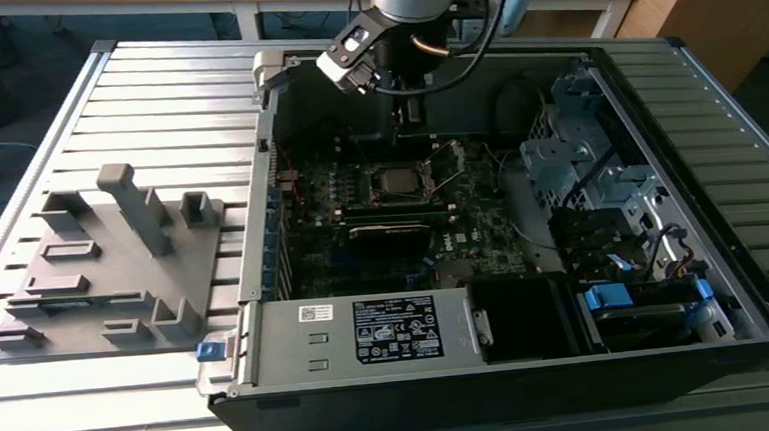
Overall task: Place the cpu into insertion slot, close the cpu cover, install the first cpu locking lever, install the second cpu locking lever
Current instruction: 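Close the cpu cover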
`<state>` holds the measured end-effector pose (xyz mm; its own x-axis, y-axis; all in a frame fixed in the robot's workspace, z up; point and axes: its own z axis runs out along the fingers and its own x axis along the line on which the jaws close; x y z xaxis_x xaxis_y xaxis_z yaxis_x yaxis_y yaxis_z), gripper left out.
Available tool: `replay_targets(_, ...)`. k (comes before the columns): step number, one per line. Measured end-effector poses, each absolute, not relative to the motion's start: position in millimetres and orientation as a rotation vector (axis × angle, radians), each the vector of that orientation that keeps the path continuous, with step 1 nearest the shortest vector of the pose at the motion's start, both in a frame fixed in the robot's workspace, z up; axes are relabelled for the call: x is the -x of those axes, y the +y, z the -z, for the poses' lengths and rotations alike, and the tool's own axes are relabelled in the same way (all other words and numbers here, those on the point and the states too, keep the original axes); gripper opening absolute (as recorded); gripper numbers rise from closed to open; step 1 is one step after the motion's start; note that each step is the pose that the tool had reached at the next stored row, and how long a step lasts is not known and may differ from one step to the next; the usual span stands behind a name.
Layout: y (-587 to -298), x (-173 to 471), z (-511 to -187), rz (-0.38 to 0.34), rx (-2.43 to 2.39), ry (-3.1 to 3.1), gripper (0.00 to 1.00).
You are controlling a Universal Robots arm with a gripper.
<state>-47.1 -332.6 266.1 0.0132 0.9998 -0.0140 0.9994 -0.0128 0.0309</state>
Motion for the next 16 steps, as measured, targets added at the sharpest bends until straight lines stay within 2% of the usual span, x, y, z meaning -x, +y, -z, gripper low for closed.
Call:
replay_targets(5,-332.6,47.1,-277.6,-0.018,-2.213,2.184,0.11)
replay_targets(16,-332.6,47.1,-279.4,-0.018,-2.213,2.184,0.11)
